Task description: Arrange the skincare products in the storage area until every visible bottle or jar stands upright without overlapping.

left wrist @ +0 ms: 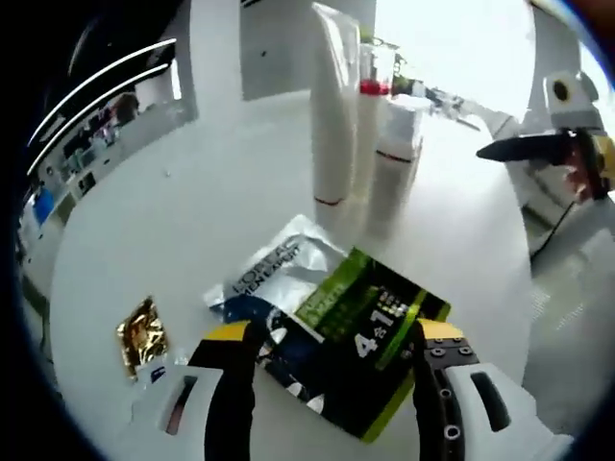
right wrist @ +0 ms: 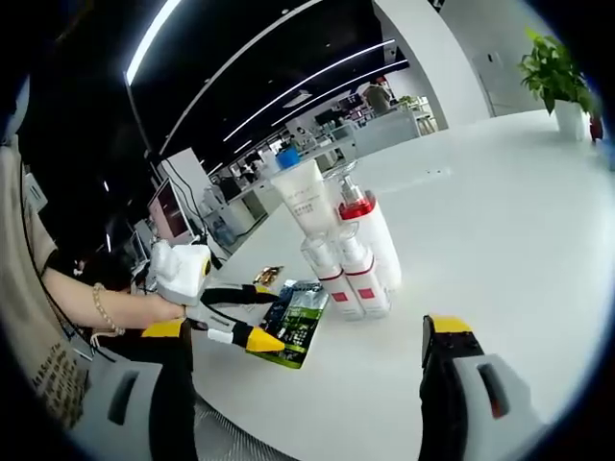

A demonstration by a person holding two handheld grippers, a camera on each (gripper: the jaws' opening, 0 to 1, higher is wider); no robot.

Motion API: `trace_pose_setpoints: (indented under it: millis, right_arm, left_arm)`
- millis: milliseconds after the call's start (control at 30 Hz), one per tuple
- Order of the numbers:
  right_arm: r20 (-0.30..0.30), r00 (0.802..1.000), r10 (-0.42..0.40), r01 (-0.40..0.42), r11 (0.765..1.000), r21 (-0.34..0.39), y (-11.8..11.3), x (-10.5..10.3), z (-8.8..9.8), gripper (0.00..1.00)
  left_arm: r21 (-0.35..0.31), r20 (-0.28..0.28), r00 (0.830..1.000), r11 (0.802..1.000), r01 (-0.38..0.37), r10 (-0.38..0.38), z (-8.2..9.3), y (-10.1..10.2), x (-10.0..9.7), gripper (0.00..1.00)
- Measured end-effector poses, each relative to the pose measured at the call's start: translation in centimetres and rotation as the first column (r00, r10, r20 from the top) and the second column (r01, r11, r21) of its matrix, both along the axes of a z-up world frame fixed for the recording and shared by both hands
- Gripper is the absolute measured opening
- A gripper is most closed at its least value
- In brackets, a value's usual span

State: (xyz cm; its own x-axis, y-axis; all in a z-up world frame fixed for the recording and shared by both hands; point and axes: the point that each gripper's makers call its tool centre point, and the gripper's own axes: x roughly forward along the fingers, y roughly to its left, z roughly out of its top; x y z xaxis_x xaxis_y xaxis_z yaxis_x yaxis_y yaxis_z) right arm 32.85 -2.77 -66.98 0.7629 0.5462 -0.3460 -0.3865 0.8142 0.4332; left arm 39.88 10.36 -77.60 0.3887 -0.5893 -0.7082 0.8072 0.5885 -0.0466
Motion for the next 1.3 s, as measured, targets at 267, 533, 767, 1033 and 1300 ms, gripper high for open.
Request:
trace_pose_setpoints:
  millis: [267, 533, 767, 1033, 1300]
  right_arm:
    - [-0.003, 1.000, 0.000, 0.000, 1.000, -0.004, -0.03, 0.02, -0.13, 0.99]
    - [-0.004, 1.000, -0.001, 0.001, 1.000, -0.005, -0.06, 0.03, -0.17, 0.99]
    - [-0.001, 1.000, -0.002, 0.002, 1.000, -0.007, -0.10, 0.04, -0.13, 0.99]
    - [0.001, 1.000, -0.004, 0.004, 1.000, -0.006, -0.13, 0.04, -0.03, 0.99]
    - [0.006, 1.000, -0.002, 0.002, 1.000, -0.003, -0.13, 0.06, 0.07, 0.99]
  left_arm:
    - [0.027, -0.003, 1.000, 0.999, -0.020, 0.020, -0.45, 0.12, 0.13, 0.66]
    - [0.025, 0.005, 0.999, 0.998, -0.052, 0.052, -0.38, -0.19, 0.49, 0.66]
    - [0.030, 0.004, 0.998, 0.998, -0.059, 0.059, -0.42, -0.28, 0.65, 0.66]
    - [0.035, 0.003, 0.998, 0.998, -0.056, 0.056, -0.40, -0.31, 0.61, 0.66]
    - [0.038, 0.019, 0.998, 0.998, -0.053, 0.052, 0.20, -0.27, 0.57, 0.66]
